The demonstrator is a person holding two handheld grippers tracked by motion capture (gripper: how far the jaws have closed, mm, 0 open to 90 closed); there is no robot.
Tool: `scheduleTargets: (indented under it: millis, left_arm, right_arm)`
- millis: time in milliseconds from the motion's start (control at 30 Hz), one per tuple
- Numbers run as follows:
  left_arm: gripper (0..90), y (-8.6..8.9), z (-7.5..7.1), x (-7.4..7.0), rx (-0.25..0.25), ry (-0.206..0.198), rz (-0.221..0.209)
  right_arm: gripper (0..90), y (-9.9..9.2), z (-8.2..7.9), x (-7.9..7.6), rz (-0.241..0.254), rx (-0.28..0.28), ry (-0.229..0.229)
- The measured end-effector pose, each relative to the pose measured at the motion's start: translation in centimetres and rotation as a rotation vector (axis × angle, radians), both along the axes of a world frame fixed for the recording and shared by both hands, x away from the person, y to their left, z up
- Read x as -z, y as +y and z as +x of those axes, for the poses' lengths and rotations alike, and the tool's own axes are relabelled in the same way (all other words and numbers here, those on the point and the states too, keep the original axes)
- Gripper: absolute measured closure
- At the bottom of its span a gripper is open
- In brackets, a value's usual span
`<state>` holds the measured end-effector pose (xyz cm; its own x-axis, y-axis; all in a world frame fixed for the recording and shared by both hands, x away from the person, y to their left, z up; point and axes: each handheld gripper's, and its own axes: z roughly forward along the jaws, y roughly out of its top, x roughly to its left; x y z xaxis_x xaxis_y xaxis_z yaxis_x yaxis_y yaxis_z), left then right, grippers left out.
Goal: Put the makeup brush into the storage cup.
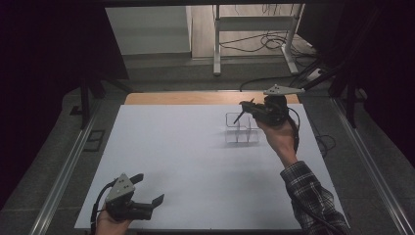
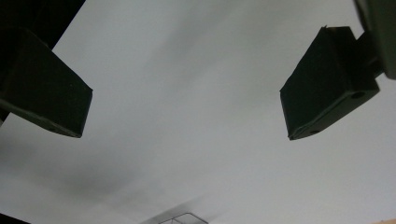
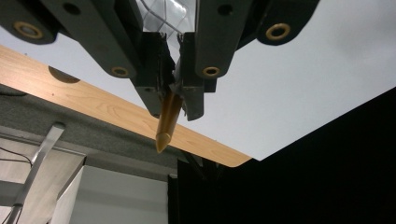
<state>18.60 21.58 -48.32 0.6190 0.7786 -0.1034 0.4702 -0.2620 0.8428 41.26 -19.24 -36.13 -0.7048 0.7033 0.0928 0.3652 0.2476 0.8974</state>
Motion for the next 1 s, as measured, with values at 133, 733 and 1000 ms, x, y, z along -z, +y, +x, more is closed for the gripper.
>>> scheduleTargets:
  millis: [133,733,1000]
  left_arm:
    - [2.7,0.6,0.0,0.1,-0.013,0.006,-0.001]
    - [3.1,2.7,0.3,0.7,-0.060,0.023,0.015]
    - [3.1,3.0,0.3,0.8,-0.066,0.027,0.018]
  right_arm:
    - [83.2,0.1,0.2,-0.1,-0.001,0.005,-0.006]
    - [83.2,0.3,1.5,0.1,-0.011,0.047,-0.027]
    - [83.2,0.7,2.0,1.0,-0.025,0.053,-0.024]
